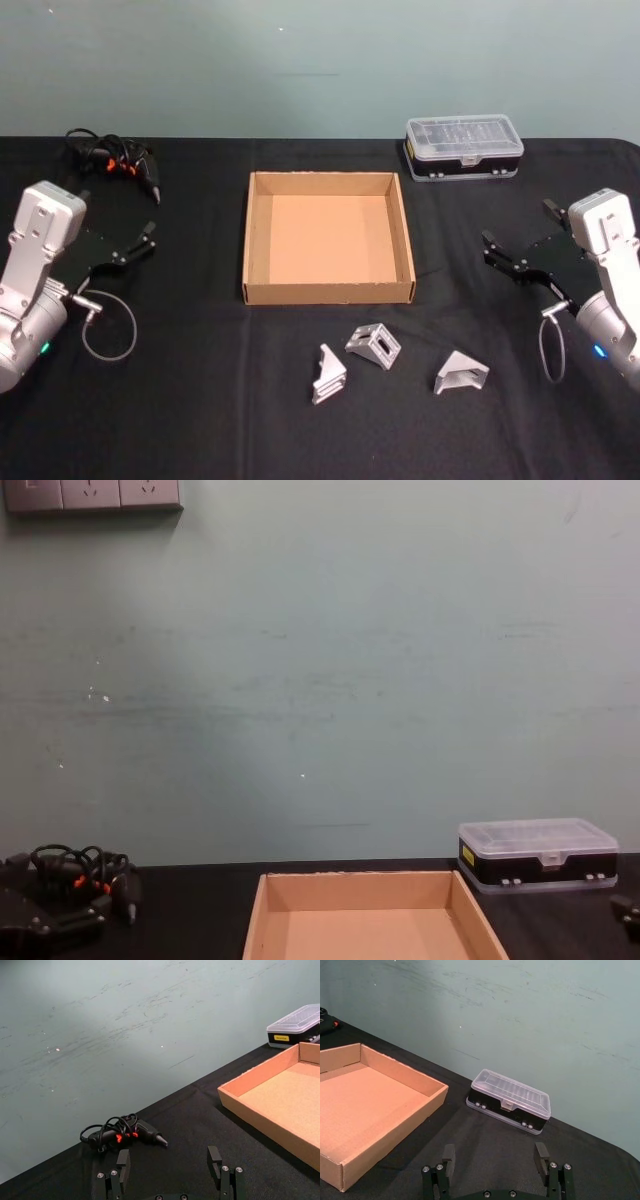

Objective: Use one hand to pick up the angle iron from the table and place it into the box.

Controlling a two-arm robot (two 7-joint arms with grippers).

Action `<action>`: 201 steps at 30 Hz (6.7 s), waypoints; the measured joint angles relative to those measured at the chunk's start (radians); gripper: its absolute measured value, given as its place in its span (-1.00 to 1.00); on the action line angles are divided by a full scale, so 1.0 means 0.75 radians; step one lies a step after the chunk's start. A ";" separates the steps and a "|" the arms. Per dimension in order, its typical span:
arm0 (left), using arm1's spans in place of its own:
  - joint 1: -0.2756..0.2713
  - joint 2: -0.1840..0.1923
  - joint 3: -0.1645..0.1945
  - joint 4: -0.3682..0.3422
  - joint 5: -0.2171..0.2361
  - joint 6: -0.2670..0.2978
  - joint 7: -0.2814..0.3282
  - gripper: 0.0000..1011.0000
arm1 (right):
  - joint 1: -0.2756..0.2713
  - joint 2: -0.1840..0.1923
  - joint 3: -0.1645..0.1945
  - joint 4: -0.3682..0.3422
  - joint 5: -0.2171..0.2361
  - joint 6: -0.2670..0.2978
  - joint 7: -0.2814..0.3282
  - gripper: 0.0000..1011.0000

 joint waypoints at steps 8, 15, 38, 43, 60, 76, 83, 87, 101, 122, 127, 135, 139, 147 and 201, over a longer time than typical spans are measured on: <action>0.000 0.000 0.000 0.000 0.000 0.000 0.000 1.00 | 0.000 0.000 0.000 0.000 0.000 0.000 0.000 0.98; 0.000 0.000 0.000 0.000 0.000 0.000 0.000 1.00 | 0.000 0.000 0.000 0.000 0.000 0.000 0.000 0.98; 0.000 0.000 0.000 0.000 0.000 0.000 0.000 1.00 | -0.227 0.162 0.124 -0.376 0.163 0.132 0.207 0.98; 0.000 0.000 0.000 0.000 0.000 0.000 0.000 1.00 | -0.335 0.239 0.152 -0.516 0.219 0.210 0.286 0.98; 0.000 0.000 0.000 0.000 0.000 0.000 0.000 1.00 | -0.532 0.367 0.194 -0.685 0.204 0.354 0.378 0.98; 0.000 0.000 0.000 0.000 0.000 0.000 0.000 1.00 | -0.438 0.212 0.107 -0.602 0.078 0.505 0.362 0.98; 0.000 0.000 0.000 0.000 0.000 0.000 0.000 1.00 | -0.439 0.161 0.120 -0.590 0.071 0.536 0.352 0.98; 0.000 0.000 0.000 0.000 0.000 0.000 0.000 1.00 | -0.439 0.132 0.127 -0.580 0.069 0.546 0.354 0.98; 0.000 0.000 0.000 0.000 0.000 0.000 0.000 1.00 | -0.429 0.073 0.139 -0.541 0.051 0.605 0.359 0.98; 0.000 0.000 0.000 0.000 0.000 0.000 0.000 1.00 | -0.430 0.080 0.137 -0.546 0.055 0.596 0.360 0.32; 0.000 0.000 0.000 0.000 0.000 0.000 0.000 1.00 | -0.430 0.081 0.136 -0.547 0.056 0.595 0.360 0.08; 0.000 0.000 0.000 0.000 0.000 0.000 0.000 1.00 | -0.430 0.082 0.136 -0.548 0.057 0.594 0.360 0.08; 0.000 0.000 0.000 0.000 0.000 0.000 0.000 1.00 | -0.430 0.082 0.136 -0.548 0.057 0.594 0.360 0.08; 0.000 0.000 0.000 0.000 0.000 0.000 0.000 1.00 | -0.440 0.061 0.168 -0.579 0.042 0.555 0.377 0.08; 0.000 0.000 0.000 0.000 0.000 0.000 0.000 1.00 | 0.538 -0.547 -0.024 0.534 -0.189 0.527 0.588 0.08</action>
